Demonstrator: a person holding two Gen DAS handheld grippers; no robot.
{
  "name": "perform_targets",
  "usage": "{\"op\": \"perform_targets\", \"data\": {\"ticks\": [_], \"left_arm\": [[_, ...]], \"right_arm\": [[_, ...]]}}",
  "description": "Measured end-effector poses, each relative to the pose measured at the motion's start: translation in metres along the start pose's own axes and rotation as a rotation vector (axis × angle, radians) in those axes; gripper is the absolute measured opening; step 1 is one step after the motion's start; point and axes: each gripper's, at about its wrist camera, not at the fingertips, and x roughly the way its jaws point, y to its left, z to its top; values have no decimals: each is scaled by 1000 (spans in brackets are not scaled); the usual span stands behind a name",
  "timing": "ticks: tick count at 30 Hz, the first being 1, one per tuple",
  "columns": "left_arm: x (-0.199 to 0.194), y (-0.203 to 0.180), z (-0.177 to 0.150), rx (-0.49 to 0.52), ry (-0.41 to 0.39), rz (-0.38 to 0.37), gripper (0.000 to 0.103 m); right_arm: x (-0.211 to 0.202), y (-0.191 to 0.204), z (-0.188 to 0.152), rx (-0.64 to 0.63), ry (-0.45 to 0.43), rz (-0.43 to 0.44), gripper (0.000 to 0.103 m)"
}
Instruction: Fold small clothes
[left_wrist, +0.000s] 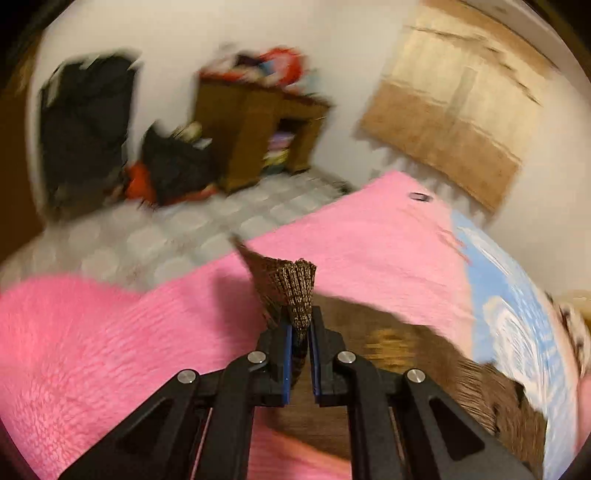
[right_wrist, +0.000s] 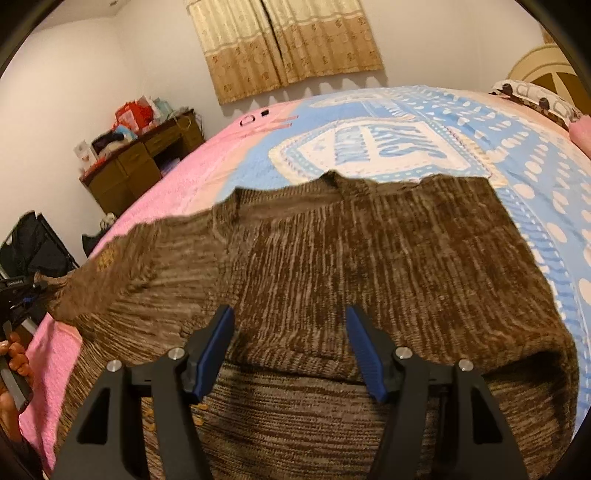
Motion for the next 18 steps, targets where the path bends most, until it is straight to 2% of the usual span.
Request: {"op": "perform_targets", "data": {"ticks": [3,4,5,7,9,12,15,16,18], "left_arm": [[-23,-68,-4,151,-37,-112,8],[-35,-100,-11,214,-47,-185,8],[-41,-116,-17,248,-52,-222,8],[-61,-172,-46,373,-56,-341,8],[-65,-206,-75,474,-37,-397,8],[-49,-251,-141,640,53,-397,8],[-24,-270,-194,744,246,-353,8],[-22,-269,-201,755,272,-339,8],[-33,-267,-202,776,225,-335,10]], "right_arm": [[-21,-13,4,80,-57,29,66],[-28,-18,5,100,-68,28,66],[-35,-24,7,115,-79,16,66],[-49,-35,9,121,-95,-37,66],[-59,-46,9,126,-101,-67,67],[-73,-65,3,162,-110,-101,68],[-77,-78,-4,193,-88,-104,68],[-77,-80,-5,196,-79,-102,68],[-77,-81,-8,193,-67,-96,68]]}}
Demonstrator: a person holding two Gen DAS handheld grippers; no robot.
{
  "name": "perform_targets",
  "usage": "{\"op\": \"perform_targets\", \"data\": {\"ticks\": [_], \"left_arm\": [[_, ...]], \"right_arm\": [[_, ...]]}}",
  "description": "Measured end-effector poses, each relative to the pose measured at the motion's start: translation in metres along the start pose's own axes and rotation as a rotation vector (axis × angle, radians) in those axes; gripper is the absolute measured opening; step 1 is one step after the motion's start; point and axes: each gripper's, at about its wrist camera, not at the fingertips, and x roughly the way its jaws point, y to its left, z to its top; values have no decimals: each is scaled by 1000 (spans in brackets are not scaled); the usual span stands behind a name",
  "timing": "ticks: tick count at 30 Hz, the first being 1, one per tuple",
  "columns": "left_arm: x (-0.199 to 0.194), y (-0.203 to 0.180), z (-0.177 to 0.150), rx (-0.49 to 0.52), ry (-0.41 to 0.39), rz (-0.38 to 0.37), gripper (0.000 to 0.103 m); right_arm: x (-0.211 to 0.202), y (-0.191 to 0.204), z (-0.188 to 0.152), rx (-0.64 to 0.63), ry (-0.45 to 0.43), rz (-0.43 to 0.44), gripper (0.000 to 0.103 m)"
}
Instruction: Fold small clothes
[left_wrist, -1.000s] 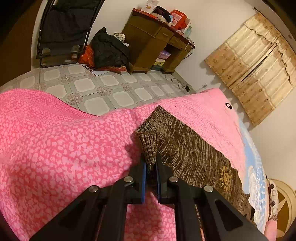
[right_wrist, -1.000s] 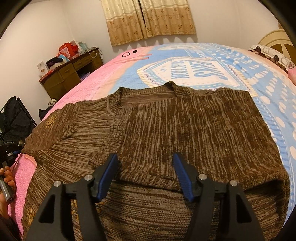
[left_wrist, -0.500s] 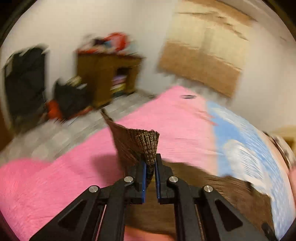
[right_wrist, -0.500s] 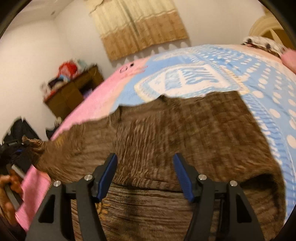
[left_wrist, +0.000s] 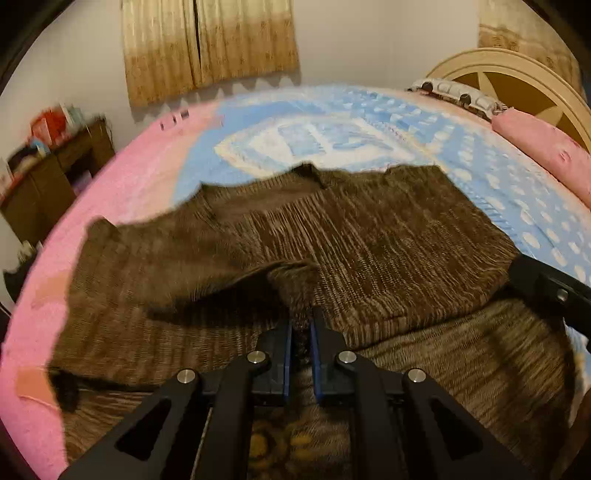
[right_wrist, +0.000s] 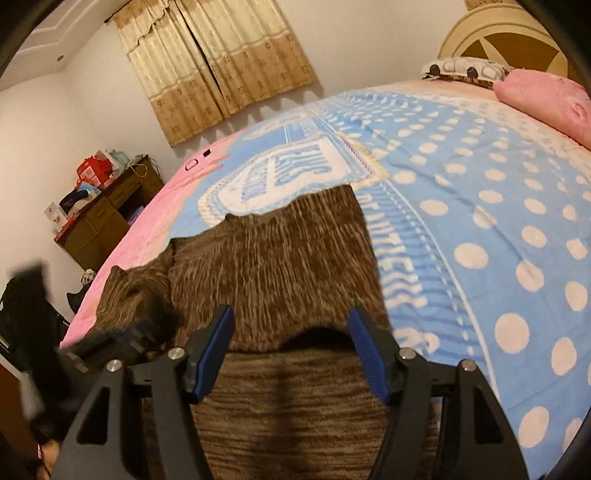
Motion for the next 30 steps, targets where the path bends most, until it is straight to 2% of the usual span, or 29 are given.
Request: {"op": "perform_targets", "data": {"ticks": [2,3,4,5,6,7,9,10,11,13,15,16,19,21,22,23,24,25,26,27,30], "left_arm": [[-17,-1,0,22,-4,6,16],[-29,4,-2,24,-3,5,27],[-38,15,-8,12,-14,-1,41],[-47,31,-12,-17,-38,-6,50],[-57,42,-15,-53,-70,-10,67],[-69,56,-22,-103,-109,-10,76],[-87,88,-36,-204,-176,12,78],[-90,106,-37,-264,-207,47,78],[-89,118,-36,-292,-204,73,78],[-70,146,-29,-371,-136,181,78],[-58,164,-33,-431,-92,248,78],[-45,174,-35,-466,-46,275,78],[-20,186,-51,-524,58,293,78],[-17,188,-56,-554,34,274,78],[-18,186,-55,-548,24,278,78],[-16,184,-53,-539,28,284,78],[-15,183,-53,-535,29,289,79],[-14,182,-52,-538,25,290,79],[-14,182,-51,-540,22,291,79],[-14,180,-51,-541,22,293,80],[-13,177,-51,-530,24,302,82]], "right_arm": [[2,0,0,2,11,10,74],[3,-1,1,5,13,15,75],[3,0,2,10,19,23,75],[4,2,5,12,23,33,75],[5,4,7,13,25,48,75],[5,9,11,9,24,67,75],[7,25,18,-26,12,105,75],[10,37,22,-64,8,122,75],[16,55,25,-121,14,138,75],[35,93,25,-236,51,184,75],[52,124,20,-332,97,208,74],[61,145,13,-421,122,217,72],[74,186,-5,-652,104,184,70],[86,200,-12,-756,89,146,70],[101,206,-16,-809,116,106,70],[116,207,-18,-835,176,87,61],[129,205,-18,-849,237,89,50],[133,200,-14,-840,248,126,44],[131,195,-7,-821,234,126,20],[132,189,2,-793,232,102,8],[133,135,44,-500,180,31,17]]}}
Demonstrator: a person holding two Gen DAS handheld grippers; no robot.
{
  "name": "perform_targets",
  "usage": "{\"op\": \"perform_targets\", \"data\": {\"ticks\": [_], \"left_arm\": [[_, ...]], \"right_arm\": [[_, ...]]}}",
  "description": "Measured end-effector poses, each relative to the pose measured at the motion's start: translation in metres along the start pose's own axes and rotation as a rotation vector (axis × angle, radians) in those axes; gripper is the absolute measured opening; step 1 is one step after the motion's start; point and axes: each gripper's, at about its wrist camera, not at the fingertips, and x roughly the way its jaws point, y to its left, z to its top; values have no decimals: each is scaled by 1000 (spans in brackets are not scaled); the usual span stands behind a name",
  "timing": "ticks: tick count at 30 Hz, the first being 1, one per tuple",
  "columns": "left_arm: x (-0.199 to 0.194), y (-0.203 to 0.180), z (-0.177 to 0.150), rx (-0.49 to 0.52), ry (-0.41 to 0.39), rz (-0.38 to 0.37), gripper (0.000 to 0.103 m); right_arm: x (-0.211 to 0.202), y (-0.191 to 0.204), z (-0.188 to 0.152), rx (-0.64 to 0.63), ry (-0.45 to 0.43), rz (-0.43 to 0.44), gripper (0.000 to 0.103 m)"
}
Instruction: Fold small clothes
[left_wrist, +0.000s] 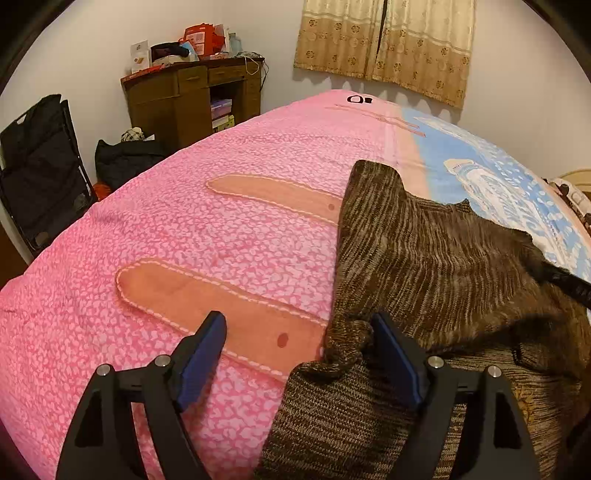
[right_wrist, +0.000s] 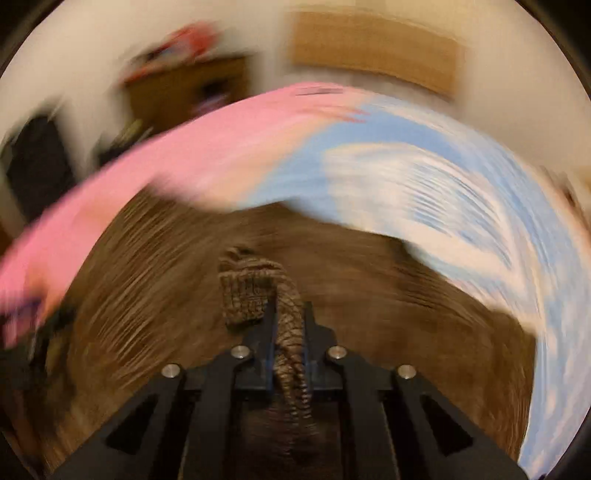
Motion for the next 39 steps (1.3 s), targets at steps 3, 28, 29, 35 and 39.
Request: {"op": "perform_targets", "data": {"ticks": [3,28,29,35,39], "left_arm": [[0,0,-2,-9,-2,-6,83],[-89,72,-20,140,-123,-32,87],[-99,80,-29,156,-119,-81,87],[-119,103,-79,214,-24,-260,87],[-124,111,-111,185,60,-382,87]], "right_arm": [[-15,-39,-11,139,-36,-127,24],[-168,-49,-109,204,-177,6,64],[-184,-53,-119,204,-198,-4,68],[-255,-94,-188,265,-185,-106,69],[-264,-101,-233,322,-97,-88,70]]}}
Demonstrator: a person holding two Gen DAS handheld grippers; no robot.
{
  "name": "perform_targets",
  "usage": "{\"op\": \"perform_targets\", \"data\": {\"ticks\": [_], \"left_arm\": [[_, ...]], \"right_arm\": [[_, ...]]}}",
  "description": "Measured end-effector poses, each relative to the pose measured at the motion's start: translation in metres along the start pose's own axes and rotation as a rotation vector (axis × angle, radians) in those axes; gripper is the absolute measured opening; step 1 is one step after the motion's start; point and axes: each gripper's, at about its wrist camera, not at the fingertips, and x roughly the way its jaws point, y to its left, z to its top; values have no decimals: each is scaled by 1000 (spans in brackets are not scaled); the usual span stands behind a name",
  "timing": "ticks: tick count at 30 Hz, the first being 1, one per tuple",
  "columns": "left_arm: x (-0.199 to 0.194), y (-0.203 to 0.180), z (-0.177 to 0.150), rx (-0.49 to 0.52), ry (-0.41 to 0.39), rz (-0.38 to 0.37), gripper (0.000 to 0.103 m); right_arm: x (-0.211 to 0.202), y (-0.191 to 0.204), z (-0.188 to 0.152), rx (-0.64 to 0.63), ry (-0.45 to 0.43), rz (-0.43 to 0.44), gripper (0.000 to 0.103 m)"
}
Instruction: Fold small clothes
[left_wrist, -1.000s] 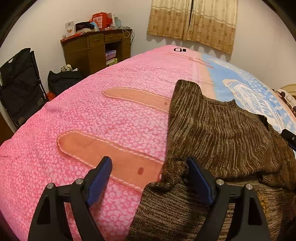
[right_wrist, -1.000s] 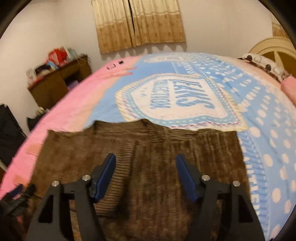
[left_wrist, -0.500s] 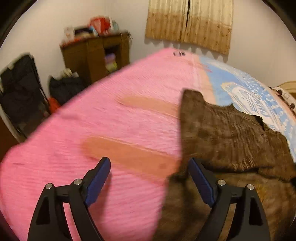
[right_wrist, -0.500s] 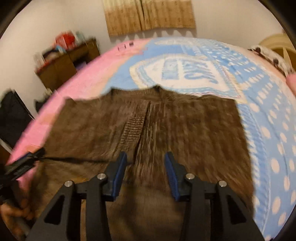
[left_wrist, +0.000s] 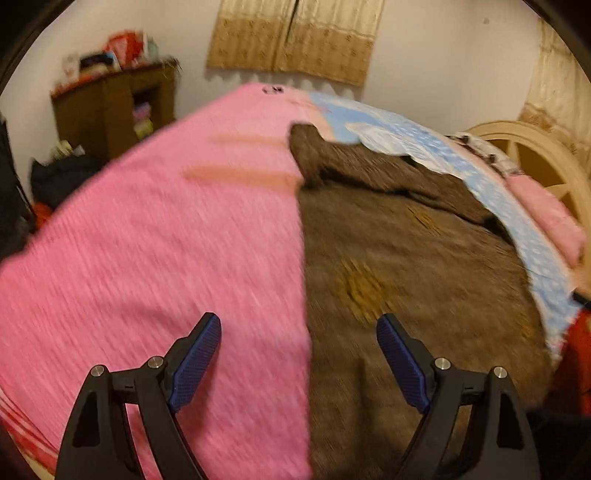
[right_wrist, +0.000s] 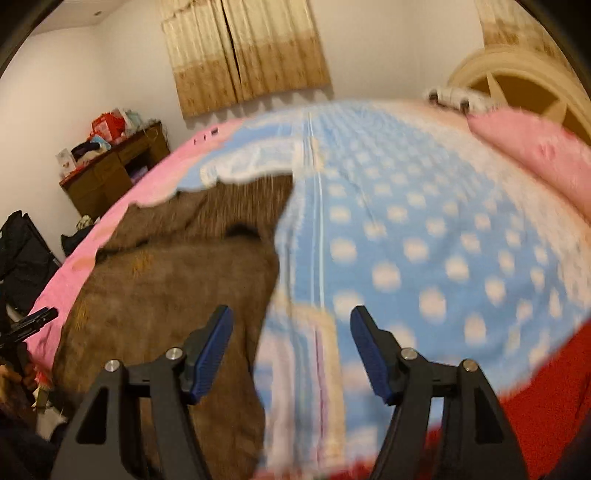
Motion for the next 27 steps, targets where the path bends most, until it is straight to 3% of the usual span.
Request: {"op": "perform_targets", "data": {"ticks": [2,7,11,15,18,23,27], "left_arm": [[-3,1,-14,-22,24,-48,87],[-11,-9,-32,9,37,-74,87],[-19,-12,-45,25,52,-129,87],[-24,-16,-55,74,70,-132,87],[-24,-15,-61,69,81,-147,87],[-26,-23,-65,109,125,-194,87],[-24,-25,-67,104,156,-233,87]], "right_arm": [[4,-1,-27,19,54,33,70],[35,1,-75,92,200,113,70],[47,13,-83,81,244,123,70],[46,28,-92,9,286,109,70],[46,36,-100,-18,328,139,59],[47,41,-108,-23,379,188,32],[49,41,-112,-14,376,196,32]]}}
